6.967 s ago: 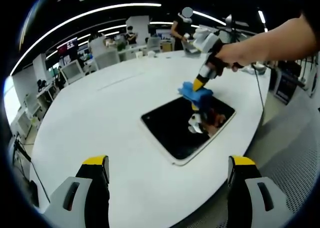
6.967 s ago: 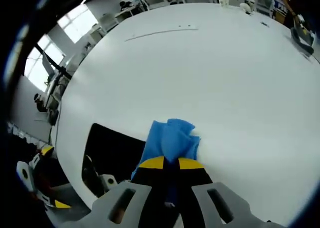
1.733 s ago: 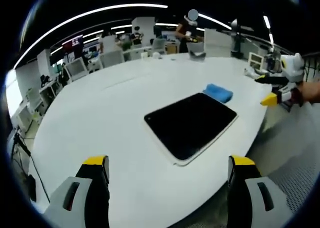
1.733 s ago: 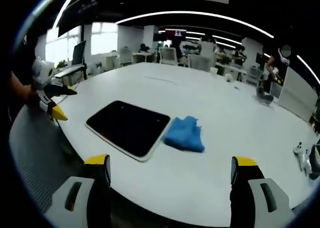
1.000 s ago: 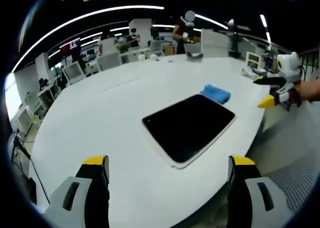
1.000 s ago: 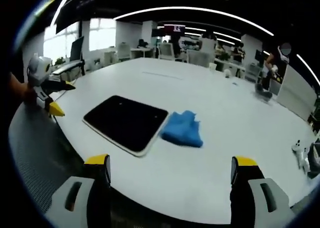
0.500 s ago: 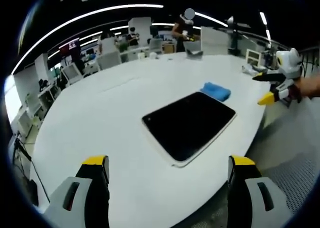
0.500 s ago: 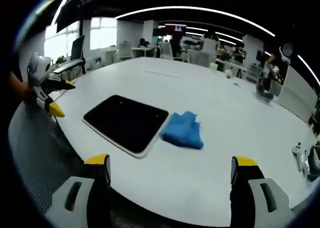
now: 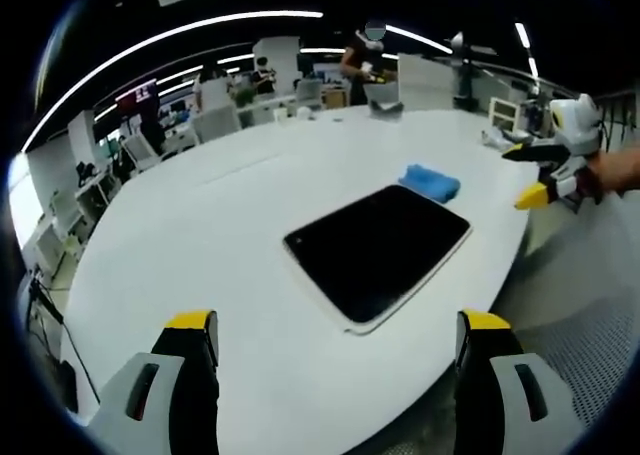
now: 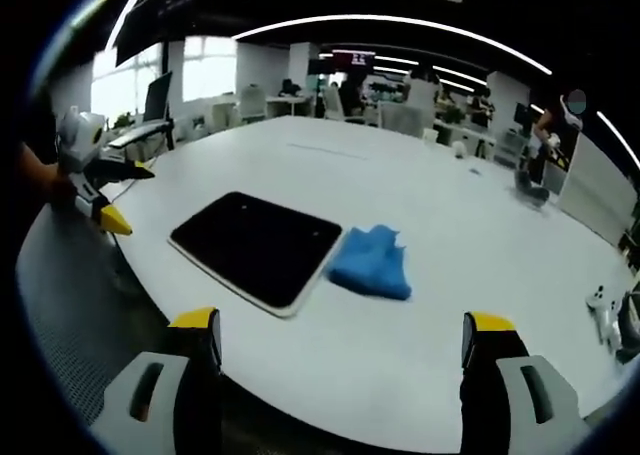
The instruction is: Wipe the mirror surface with the cleaning cloth until all visible marks leave the cleaned area.
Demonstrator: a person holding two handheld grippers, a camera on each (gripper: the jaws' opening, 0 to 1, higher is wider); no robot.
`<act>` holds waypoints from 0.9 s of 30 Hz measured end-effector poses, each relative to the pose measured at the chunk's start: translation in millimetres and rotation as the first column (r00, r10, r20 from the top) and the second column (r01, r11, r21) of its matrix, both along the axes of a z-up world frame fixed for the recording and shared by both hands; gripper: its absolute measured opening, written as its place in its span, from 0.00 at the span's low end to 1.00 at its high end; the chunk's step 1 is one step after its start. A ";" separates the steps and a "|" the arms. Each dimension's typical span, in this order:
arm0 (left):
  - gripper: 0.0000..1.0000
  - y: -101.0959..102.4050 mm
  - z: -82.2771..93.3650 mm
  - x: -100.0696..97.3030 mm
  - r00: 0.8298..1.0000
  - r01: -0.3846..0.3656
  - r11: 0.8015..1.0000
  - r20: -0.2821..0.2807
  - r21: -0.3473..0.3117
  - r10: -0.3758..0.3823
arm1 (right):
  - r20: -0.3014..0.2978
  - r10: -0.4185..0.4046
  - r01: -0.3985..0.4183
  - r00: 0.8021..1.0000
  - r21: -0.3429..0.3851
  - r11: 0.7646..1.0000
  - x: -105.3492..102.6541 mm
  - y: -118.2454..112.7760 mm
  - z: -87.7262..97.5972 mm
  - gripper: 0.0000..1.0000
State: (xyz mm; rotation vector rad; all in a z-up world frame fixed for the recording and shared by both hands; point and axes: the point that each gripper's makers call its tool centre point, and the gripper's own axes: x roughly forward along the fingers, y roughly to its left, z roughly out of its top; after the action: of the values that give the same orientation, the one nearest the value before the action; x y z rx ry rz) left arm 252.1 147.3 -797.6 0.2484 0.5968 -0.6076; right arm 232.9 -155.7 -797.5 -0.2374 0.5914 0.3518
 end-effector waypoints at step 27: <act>0.99 2.3 -0.5 2.0 1.000 0.000 1.000 0.012 0.020 -0.001 | 0.001 -0.013 0.013 1.000 -0.035 0.999 2.4 -4.9 -1.0 1.00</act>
State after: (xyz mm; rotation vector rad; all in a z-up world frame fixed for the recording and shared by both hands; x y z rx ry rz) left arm 254.1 149.6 -798.2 0.2707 0.5915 -0.6005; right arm 235.2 -160.6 -798.5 -0.2672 0.5984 0.3288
